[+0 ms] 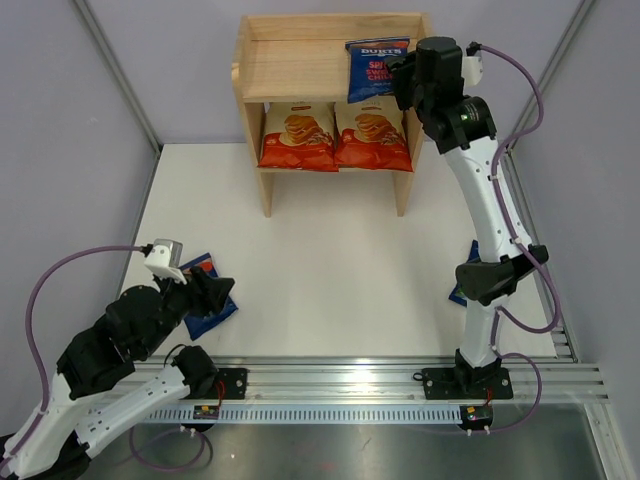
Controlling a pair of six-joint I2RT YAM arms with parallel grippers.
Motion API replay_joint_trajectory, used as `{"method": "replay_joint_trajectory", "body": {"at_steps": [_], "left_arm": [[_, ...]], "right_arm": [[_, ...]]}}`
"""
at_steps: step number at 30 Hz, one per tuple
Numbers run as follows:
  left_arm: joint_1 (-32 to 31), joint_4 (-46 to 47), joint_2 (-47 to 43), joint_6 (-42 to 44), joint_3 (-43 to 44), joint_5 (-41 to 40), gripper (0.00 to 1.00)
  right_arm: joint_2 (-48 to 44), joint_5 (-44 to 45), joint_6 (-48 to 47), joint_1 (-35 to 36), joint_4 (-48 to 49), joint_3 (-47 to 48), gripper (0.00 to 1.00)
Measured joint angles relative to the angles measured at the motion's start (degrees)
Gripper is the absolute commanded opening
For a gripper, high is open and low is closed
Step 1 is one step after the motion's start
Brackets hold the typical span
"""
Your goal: Place and organize the chips bags onto the shelf
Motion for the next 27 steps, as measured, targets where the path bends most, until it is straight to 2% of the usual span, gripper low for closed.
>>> {"method": "replay_joint_trajectory", "body": {"at_steps": [3, 12, 17, 19, 22, 23, 27], "left_arm": [[0.0, 0.09, -0.52, 0.02, -0.02, 0.07, 0.59], [0.0, 0.11, -1.31, 0.02, -0.02, 0.11, 0.56], [0.0, 0.11, -1.33, 0.0, -0.02, 0.09, 0.54], [0.0, 0.11, -1.33, 0.0, -0.04, 0.09, 0.54], [0.0, 0.13, -1.36, 0.0, -0.15, 0.09, 0.54], [0.0, 0.11, -1.36, 0.0, -0.24, 0.09, 0.54], [0.0, 0.07, -1.73, -0.02, -0.28, 0.07, 0.53]], "right_arm": [[1.05, -0.15, 0.85, -0.24, -4.37, 3.48, 0.57], [-0.63, -0.68, 3.8, -0.28, -8.74, 3.56, 0.57], [-3.15, -1.97, 4.61, -0.31, -10.88, 1.09, 0.43], [-4.37, -2.21, 5.18, -0.31, -11.28, -0.79, 0.32], [-5.95, -2.89, 6.43, -0.31, -11.34, -3.13, 0.27], [-6.32, -3.04, 6.75, -0.31, -11.28, -3.56, 0.22], [-7.45, -2.99, 8.28, -0.31, -10.23, -5.31, 0.17]]}}
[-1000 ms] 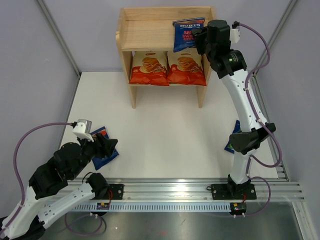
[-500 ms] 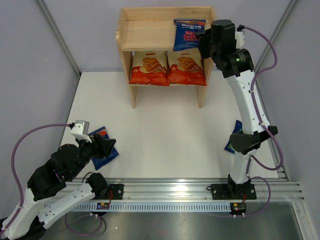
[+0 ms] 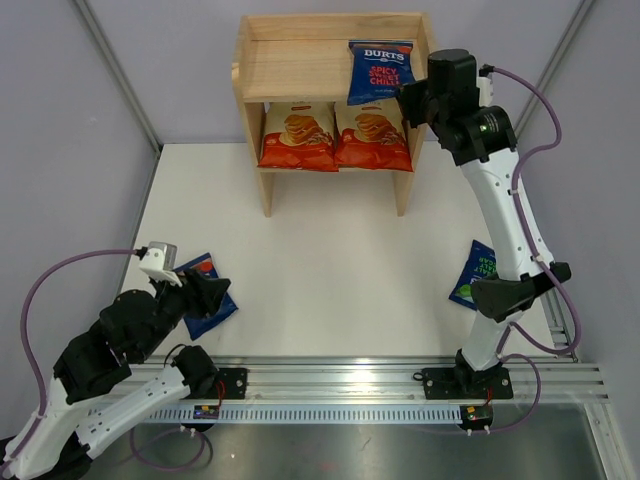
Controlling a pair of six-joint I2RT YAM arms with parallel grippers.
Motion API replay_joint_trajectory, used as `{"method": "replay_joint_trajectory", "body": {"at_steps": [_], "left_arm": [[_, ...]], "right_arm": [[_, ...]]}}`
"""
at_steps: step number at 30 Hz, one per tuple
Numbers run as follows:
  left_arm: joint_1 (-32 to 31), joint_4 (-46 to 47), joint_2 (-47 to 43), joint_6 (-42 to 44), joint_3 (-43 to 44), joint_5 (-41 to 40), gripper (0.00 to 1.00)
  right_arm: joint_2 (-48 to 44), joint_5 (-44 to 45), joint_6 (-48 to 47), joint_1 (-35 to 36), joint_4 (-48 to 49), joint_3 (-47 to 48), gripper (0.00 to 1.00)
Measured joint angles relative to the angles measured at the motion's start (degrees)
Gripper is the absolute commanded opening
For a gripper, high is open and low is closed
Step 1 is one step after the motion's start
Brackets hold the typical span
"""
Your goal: Place and organize the chips bags onto the shelf
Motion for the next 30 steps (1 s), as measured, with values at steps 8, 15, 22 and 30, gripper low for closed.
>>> {"method": "replay_joint_trajectory", "body": {"at_steps": [8, 15, 22, 30], "left_arm": [[0.0, 0.02, -2.14, -0.07, 0.0, -0.15, 0.5], [0.0, 0.02, -2.54, -0.04, 0.0, -0.17, 0.5], [0.0, 0.04, -2.56, -0.04, -0.15, -0.17, 0.5], [0.0, 0.0, -2.97, -0.13, -0.33, -0.35, 0.51]], "right_arm": [[0.68, 1.33, 4.0, -0.66, 2.23, 0.02, 0.14], [6.86, 0.42, 3.78, -3.89, 2.19, 8.2, 0.19], [6.03, -0.63, 2.73, -4.2, 4.74, 4.09, 0.45], [1.7, -0.59, -0.07, -4.22, 3.54, 2.34, 0.81]]}}
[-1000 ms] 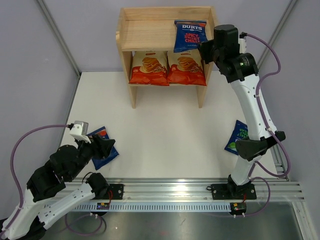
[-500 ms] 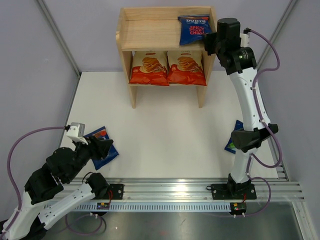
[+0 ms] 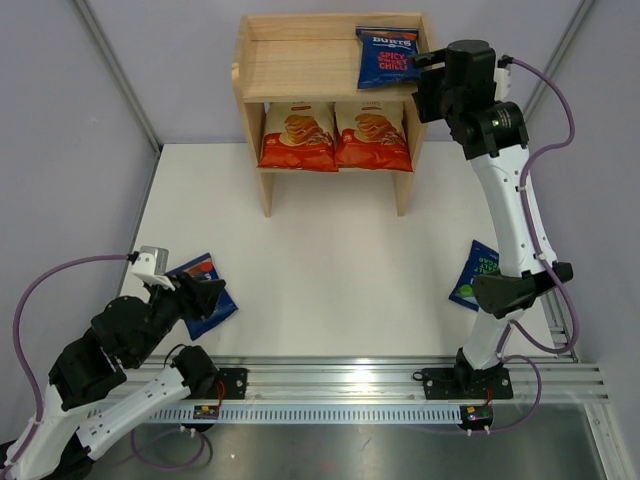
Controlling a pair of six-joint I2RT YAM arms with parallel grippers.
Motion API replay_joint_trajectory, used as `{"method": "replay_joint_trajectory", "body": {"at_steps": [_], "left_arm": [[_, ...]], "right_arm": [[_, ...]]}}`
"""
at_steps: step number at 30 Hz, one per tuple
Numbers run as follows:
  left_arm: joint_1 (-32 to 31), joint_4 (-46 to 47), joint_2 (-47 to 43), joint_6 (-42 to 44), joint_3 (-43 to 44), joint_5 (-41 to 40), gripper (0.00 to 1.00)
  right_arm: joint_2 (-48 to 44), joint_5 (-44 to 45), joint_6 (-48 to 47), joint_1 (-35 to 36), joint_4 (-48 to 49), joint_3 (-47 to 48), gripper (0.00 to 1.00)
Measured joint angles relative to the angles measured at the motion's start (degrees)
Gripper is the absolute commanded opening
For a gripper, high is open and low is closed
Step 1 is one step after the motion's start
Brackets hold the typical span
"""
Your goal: Place and organize the chips bags onto the shelf
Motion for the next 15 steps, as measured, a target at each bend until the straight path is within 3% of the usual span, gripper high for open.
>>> {"method": "replay_joint_trajectory", "body": {"at_steps": [3, 4, 7, 15], "left_arm": [[0.0, -0.02, -0.26, -0.33, 0.0, -0.5, 0.65], [0.0, -0.09, -0.2, -0.42, 0.0, -0.68, 0.79], [0.0, -0.44, 0.55, -0.83, 0.02, -1.22, 0.99], [0.0, -0.83, 5.05, -1.2, 0.15, -1.29, 0.99]], "right_arm": [[-3.04, -0.04, -1.62, 0.0, 0.0, -3.13, 0.87], [-4.44, -0.15, -2.29, -0.02, 0.24, -4.79, 0.88], [-8.31, -1.88, -5.73, -0.13, 1.4, -9.86, 1.0], [-24.15, -9.14, -25.11, -0.66, 6.64, -27.69, 1.0]]}}
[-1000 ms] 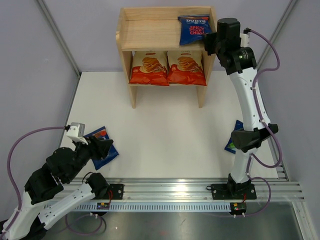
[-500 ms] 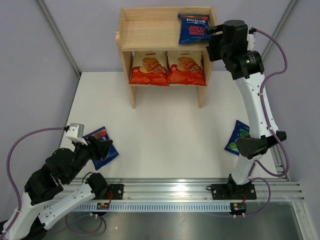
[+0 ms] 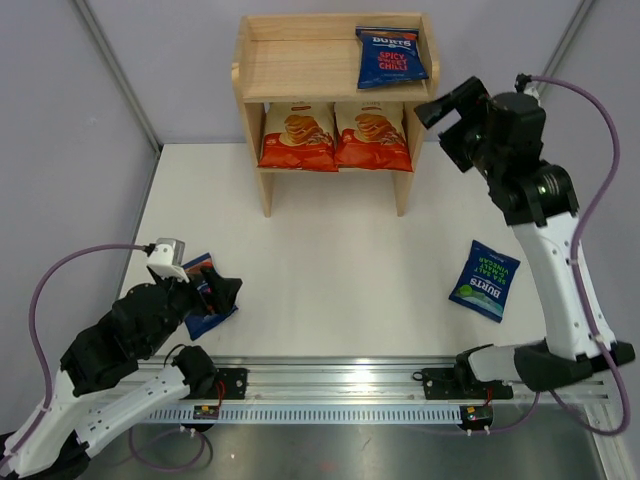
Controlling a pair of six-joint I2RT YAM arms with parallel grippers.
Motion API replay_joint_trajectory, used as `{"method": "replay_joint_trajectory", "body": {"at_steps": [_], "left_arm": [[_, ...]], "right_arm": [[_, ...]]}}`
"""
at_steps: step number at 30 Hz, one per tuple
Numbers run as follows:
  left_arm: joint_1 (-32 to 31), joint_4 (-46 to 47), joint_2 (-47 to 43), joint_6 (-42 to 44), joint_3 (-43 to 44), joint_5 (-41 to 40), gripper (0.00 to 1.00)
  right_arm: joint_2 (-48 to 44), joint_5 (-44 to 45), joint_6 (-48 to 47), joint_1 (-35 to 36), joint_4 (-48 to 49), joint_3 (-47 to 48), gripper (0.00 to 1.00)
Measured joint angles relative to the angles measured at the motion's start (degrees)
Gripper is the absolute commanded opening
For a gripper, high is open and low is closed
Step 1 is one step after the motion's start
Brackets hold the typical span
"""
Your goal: Place and organize the chips bags onto the shelf
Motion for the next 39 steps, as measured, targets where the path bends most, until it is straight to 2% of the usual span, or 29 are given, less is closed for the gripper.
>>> {"method": "replay_joint_trajectory", "body": {"at_steps": [5, 8, 11, 14, 17, 20, 24, 35, 37, 39], "left_arm": [[0.0, 0.09, 3.48, 0.26, 0.5, 0.61, 0.99], [0.0, 0.28, 6.25, 1.44, 0.83, 1.6, 0.99], [0.0, 1.33, 8.26, 2.95, 0.85, 2.71, 0.99], [0.0, 3.74, 8.46, 3.48, -0.35, 3.3, 0.99], [0.0, 4.5, 8.61, 3.93, -1.88, 4.48, 0.99], [0.0, 5.29, 8.33, 4.37, -2.32, 5.42, 0.99], [0.0, 6.95, 7.28, 5.05, -2.69, 7.69, 0.99], [0.0, 7.74, 7.67, 6.32, -3.06, 11.32, 0.99], [-0.02, 7.93, 7.39, 6.34, -3.26, 11.65, 0.99], [-0.13, 8.22, 7.04, 6.36, -3.26, 11.89, 0.99]], "right_arm": [[-17.2, -0.76, -15.08, -0.9, -2.67, -17.7, 1.0], [-23.93, -2.4, -21.7, -4.72, -3.72, -29.03, 0.99], [-23.91, -6.99, -24.79, -13.03, -2.56, -41.09, 1.0], [-18.29, -10.05, -24.5, -23.61, -0.04, -52.52, 0.99], [-14.12, -8.31, -21.29, -33.86, 2.21, -60.67, 0.99], [-15.98, -6.84, -17.44, -42.6, 5.6, -66.64, 1.0], [-17.44, -6.67, -15.32, -51.17, 10.08, -71.14, 0.99], [-8.7, -7.04, -16.17, -55.04, 19.71, -72.78, 1.0], [-7.13, -8.57, -16.22, -55.32, 21.0, -73.07, 0.95], [-4.98, -10.84, -16.24, -55.49, 22.58, -73.4, 0.85]]}}
